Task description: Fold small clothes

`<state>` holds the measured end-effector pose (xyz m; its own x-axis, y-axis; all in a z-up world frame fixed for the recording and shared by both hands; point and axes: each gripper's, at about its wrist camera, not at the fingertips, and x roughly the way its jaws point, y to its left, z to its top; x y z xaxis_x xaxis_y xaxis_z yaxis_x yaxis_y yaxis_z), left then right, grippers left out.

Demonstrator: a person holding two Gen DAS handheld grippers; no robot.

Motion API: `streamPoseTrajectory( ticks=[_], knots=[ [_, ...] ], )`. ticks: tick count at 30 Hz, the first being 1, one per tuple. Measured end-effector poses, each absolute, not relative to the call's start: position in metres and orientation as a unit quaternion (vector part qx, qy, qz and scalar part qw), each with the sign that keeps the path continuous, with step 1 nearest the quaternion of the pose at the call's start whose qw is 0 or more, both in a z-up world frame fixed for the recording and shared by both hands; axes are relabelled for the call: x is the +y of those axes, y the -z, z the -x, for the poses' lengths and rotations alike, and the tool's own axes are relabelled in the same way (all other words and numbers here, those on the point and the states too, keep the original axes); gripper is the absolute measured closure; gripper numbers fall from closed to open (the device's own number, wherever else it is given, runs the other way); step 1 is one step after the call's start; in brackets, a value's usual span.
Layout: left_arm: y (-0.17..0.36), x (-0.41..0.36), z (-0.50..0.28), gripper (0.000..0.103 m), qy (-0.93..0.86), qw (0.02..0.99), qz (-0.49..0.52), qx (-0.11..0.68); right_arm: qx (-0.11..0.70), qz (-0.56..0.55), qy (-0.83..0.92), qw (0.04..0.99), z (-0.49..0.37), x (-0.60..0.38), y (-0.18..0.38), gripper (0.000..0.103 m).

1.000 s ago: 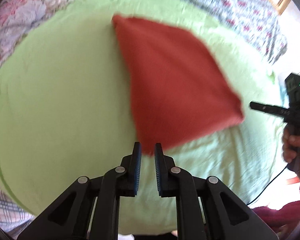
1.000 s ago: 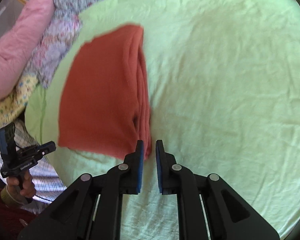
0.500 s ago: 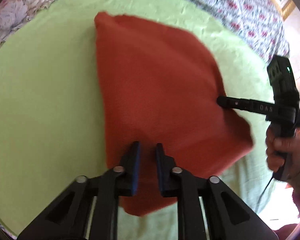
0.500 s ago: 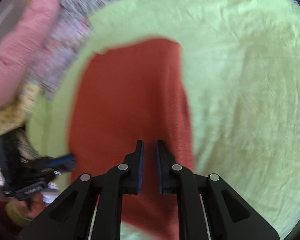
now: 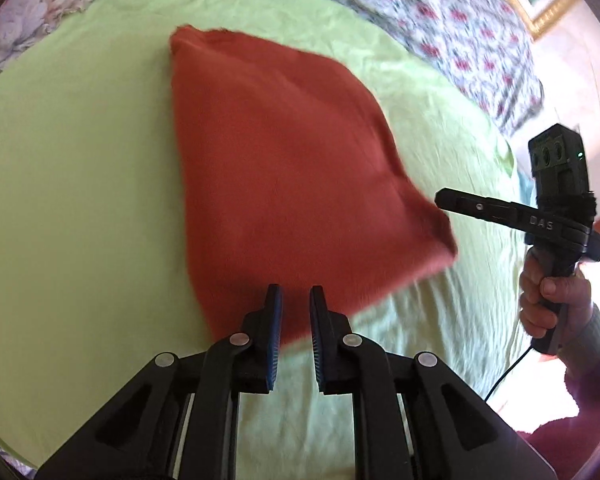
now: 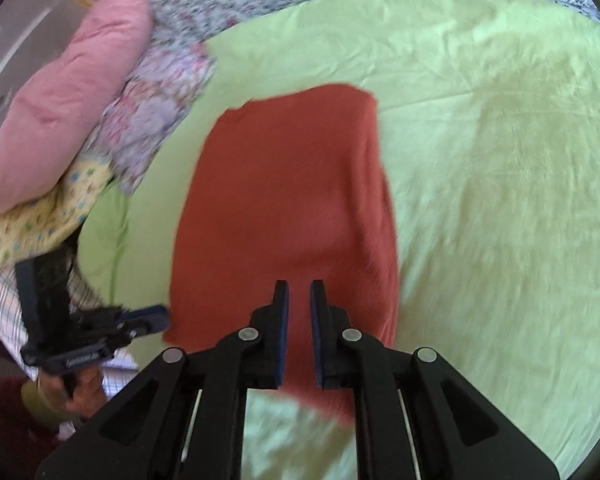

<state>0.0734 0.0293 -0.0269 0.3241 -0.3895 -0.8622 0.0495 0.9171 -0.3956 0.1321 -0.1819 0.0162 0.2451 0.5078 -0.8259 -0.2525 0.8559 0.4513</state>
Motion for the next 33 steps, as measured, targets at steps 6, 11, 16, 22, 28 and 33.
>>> streamPoseTrajectory(
  ticks=[6, 11, 16, 22, 28, 33],
  knots=[
    [0.062, 0.022, -0.079, 0.09, 0.142, 0.79, 0.127, 0.583, 0.614, -0.076, -0.186, 0.764, -0.103, -0.192, 0.024, 0.092],
    [0.051, 0.012, -0.083, 0.083, 0.144, 0.791, 0.099, 0.586, 0.61, -0.116, -0.162, 0.767, -0.11, -0.193, 0.035, 0.092],
    [0.02, 0.023, -0.064, 0.057, 0.148, 0.812, 0.087, 0.559, 0.576, -0.106, -0.167, 0.793, -0.094, -0.18, -0.001, 0.086],
    [0.008, 0.043, -0.048, 0.055, 0.144, 0.82, 0.092, 0.547, 0.544, -0.119, -0.155, 0.816, -0.069, -0.176, -0.028, 0.069],
    [0.009, 0.056, -0.037, 0.055, 0.139, 0.822, 0.089, 0.545, 0.526, -0.13, -0.145, 0.828, -0.044, -0.163, -0.042, 0.069],
    [0.007, 0.063, -0.038, 0.045, 0.127, 0.824, 0.095, 0.544, 0.528, -0.127, -0.145, 0.827, -0.033, -0.157, -0.041, 0.064]
  ],
)
